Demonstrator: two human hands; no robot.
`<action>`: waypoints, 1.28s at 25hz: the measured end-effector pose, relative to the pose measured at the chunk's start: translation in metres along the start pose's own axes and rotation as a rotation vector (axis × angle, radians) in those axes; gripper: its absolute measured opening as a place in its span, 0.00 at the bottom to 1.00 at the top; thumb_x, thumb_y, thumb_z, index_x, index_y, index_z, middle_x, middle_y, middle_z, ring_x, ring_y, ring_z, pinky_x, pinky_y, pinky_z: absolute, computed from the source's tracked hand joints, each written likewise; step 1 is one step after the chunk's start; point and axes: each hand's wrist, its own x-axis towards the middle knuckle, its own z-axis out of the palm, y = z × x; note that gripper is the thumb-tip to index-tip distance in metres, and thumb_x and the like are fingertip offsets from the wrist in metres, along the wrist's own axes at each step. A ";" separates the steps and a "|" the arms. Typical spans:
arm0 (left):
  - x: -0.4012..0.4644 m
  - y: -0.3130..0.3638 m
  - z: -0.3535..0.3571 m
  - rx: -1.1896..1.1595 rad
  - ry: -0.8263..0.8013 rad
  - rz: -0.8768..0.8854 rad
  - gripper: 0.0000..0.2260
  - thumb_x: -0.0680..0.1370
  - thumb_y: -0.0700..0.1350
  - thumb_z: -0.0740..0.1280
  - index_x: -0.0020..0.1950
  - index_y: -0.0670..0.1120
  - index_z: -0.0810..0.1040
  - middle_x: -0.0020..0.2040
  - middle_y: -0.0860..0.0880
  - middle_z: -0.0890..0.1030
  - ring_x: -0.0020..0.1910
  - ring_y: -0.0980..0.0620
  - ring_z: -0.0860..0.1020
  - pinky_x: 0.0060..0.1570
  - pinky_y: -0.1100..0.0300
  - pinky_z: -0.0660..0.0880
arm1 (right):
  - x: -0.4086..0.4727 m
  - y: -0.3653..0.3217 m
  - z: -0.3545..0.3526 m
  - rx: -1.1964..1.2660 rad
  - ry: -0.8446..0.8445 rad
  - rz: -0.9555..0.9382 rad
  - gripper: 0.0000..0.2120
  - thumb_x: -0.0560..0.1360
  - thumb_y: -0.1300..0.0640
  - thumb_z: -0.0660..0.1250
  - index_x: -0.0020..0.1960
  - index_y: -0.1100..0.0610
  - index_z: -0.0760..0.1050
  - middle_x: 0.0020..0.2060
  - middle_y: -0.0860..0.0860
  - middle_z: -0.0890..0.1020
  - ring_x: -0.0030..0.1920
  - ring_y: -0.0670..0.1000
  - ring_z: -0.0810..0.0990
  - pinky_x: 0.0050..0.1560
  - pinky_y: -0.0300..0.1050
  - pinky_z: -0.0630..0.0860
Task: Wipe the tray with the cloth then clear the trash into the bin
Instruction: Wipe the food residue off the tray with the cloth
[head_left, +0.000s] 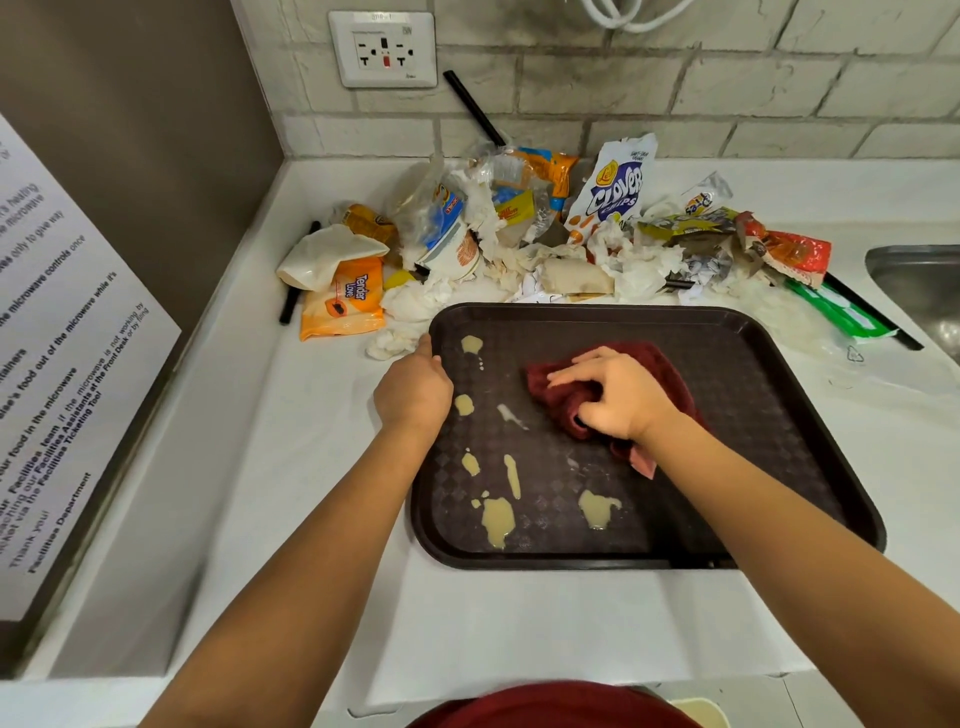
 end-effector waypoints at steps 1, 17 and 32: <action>0.000 0.000 0.000 0.001 -0.003 0.003 0.20 0.82 0.47 0.50 0.75 0.50 0.60 0.63 0.45 0.77 0.61 0.44 0.75 0.51 0.54 0.73 | 0.001 0.004 -0.002 -0.031 0.045 0.038 0.23 0.63 0.56 0.64 0.58 0.47 0.79 0.56 0.51 0.81 0.62 0.50 0.71 0.65 0.44 0.68; 0.001 0.000 -0.001 -0.043 -0.011 0.001 0.20 0.82 0.46 0.50 0.75 0.51 0.59 0.60 0.45 0.79 0.58 0.44 0.77 0.48 0.55 0.72 | 0.078 -0.062 0.033 -0.202 -0.138 -0.080 0.28 0.70 0.58 0.63 0.69 0.47 0.66 0.68 0.49 0.70 0.72 0.54 0.60 0.69 0.53 0.58; -0.001 -0.002 -0.006 -0.119 -0.032 -0.046 0.19 0.83 0.47 0.49 0.75 0.54 0.59 0.62 0.47 0.78 0.59 0.45 0.76 0.52 0.56 0.73 | 0.083 -0.056 0.033 -0.196 -0.136 0.046 0.29 0.72 0.54 0.58 0.73 0.48 0.60 0.74 0.45 0.62 0.75 0.54 0.55 0.72 0.56 0.53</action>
